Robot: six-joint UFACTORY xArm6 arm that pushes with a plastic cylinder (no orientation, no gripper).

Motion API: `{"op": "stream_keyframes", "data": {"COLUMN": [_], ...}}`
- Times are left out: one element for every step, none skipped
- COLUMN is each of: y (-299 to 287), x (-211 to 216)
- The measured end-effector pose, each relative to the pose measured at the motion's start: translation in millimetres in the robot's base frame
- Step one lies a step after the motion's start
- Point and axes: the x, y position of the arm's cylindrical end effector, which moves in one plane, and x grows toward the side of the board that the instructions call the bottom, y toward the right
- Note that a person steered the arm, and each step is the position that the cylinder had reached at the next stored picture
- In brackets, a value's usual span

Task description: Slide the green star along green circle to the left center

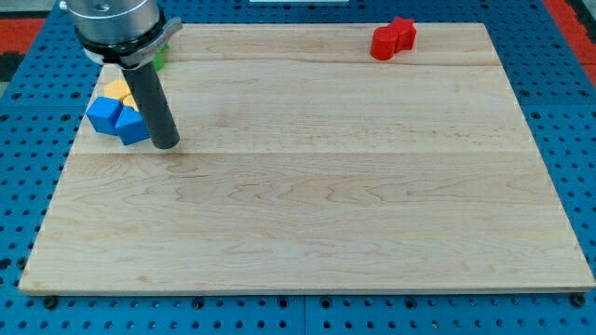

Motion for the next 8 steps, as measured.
{"op": "stream_keyframes", "data": {"y": [9.5,21.0,30.4,37.4,43.9,51.2,58.4,63.8], "x": [0.0,0.0,0.0,0.0,0.0,0.0,0.0,0.0]}}
